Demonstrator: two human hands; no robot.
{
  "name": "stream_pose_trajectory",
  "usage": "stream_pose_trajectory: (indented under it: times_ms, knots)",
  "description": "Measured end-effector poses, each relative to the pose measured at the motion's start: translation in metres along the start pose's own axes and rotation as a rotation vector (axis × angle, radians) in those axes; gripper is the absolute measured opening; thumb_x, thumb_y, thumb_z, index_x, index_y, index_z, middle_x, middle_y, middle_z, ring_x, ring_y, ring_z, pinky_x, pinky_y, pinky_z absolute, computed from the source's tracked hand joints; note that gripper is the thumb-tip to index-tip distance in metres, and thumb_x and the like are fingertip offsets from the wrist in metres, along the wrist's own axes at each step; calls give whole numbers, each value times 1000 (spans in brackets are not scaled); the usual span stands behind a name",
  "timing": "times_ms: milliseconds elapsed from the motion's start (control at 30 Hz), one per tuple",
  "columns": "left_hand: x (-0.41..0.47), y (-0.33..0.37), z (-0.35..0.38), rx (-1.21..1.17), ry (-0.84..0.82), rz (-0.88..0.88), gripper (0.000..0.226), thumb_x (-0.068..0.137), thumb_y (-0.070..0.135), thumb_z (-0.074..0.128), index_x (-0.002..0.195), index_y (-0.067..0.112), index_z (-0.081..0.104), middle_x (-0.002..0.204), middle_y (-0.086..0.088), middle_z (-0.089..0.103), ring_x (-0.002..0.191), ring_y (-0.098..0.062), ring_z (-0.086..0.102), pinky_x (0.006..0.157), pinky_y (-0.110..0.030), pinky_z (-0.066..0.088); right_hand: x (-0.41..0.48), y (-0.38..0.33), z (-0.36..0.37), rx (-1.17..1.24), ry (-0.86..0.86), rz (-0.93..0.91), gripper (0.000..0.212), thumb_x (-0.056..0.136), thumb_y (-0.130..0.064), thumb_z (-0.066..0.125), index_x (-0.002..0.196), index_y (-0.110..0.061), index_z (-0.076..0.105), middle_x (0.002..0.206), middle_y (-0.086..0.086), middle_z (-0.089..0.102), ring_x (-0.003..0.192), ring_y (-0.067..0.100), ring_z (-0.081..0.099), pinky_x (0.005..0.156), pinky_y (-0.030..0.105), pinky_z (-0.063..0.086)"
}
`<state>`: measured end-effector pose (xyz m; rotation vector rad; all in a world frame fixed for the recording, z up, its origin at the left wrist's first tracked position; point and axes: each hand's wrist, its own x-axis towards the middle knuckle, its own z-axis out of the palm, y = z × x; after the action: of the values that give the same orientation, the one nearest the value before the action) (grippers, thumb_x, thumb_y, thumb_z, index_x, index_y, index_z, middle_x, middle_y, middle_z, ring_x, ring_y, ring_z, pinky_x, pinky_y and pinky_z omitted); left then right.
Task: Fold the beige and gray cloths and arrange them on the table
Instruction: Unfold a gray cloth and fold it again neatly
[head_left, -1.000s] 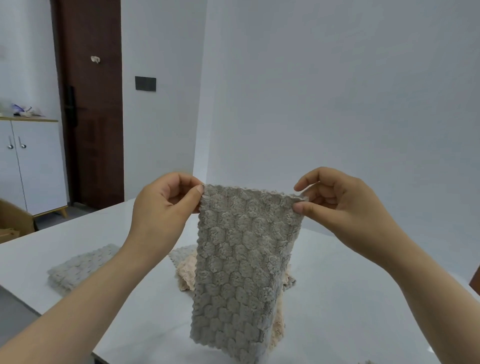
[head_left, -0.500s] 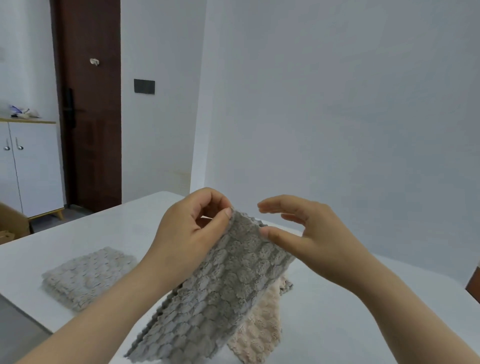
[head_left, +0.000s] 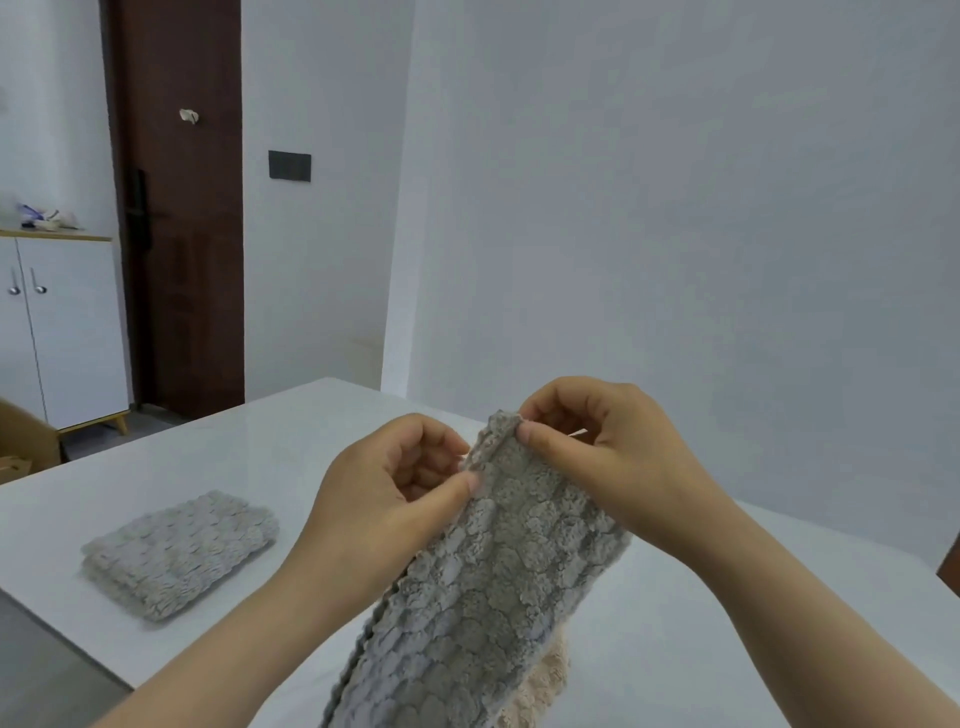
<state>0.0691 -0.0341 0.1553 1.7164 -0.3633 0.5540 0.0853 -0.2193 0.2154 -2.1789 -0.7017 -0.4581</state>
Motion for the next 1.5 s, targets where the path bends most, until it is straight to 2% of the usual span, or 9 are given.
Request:
stream_pose_trajectory:
  times_ms: [300, 467, 600, 767, 933, 1067, 1200, 1300, 1500]
  knots:
    - [-1, -3, 6, -17, 16, 65, 14, 78, 9, 74, 76, 19, 63, 71, -2, 68, 68, -24, 65, 63, -30, 54, 3, 3, 5, 3, -2, 34, 9, 84, -31, 70, 79, -23, 71, 73, -3, 71, 64, 5, 60, 58, 17, 46]
    - [-2, -5, 7, 2, -53, 39, 13, 73, 29, 75, 79, 21, 66, 71, -4, 67, 67, -23, 64, 64, -35, 54, 4, 4, 3, 26, 41, 25, 11, 85, -28, 69, 77, -21, 72, 71, 0, 69, 66, 14, 62, 60, 25, 48]
    - [-6, -12, 6, 50, -97, 12, 15, 76, 32, 75, 76, 20, 66, 65, -7, 62, 55, -14, 51, 55, -28, 43, 4, 5, -1, 40, 85, 15, 12, 86, -27, 69, 77, -20, 72, 69, 2, 67, 65, 20, 60, 58, 29, 47]
    - [-11, -17, 6, 101, -121, -12, 20, 78, 34, 74, 74, 15, 70, 64, -12, 60, 53, -9, 44, 53, -23, 37, 4, 8, -9, 70, 150, 31, 12, 86, -25, 69, 76, -20, 71, 70, 7, 68, 61, 10, 54, 57, 25, 43]
    - [-13, -26, 5, 145, -131, -41, 13, 79, 30, 74, 69, 21, 71, 63, -2, 64, 53, -6, 48, 55, -21, 40, 3, 13, -12, 70, 191, 38, 11, 86, -24, 69, 77, -20, 72, 74, 9, 70, 67, 22, 60, 58, 33, 48]
    - [-17, -32, 5, 169, -151, -52, 18, 79, 31, 73, 66, 18, 70, 55, 5, 54, 49, -3, 41, 53, -17, 36, 4, 17, -15, 65, 232, 35, 10, 86, -24, 69, 79, -18, 72, 77, 9, 71, 71, 27, 62, 59, 29, 48]
    - [-19, -38, 5, 199, -169, -50, 20, 79, 34, 72, 66, 19, 70, 57, 2, 57, 50, -2, 43, 53, -16, 36, 4, 19, -18, 64, 244, 41, 9, 86, -24, 69, 79, -19, 73, 77, 7, 71, 67, 13, 58, 61, 23, 45]
    - [-21, -45, 4, 233, -163, -59, 21, 80, 31, 72, 65, 17, 69, 62, -4, 60, 50, -2, 44, 53, -16, 37, 4, 21, -19, 64, 261, 41, 10, 86, -24, 69, 79, -19, 72, 78, 10, 71, 68, 14, 58, 62, 25, 46]
    - [-26, -62, 1, 301, -190, -108, 35, 82, 29, 71, 52, 20, 56, 47, 10, 43, 45, -4, 37, 48, -14, 28, 5, 26, -20, 55, 294, 55, 10, 86, -23, 69, 78, -18, 72, 78, 14, 70, 65, 11, 53, 59, 22, 42]
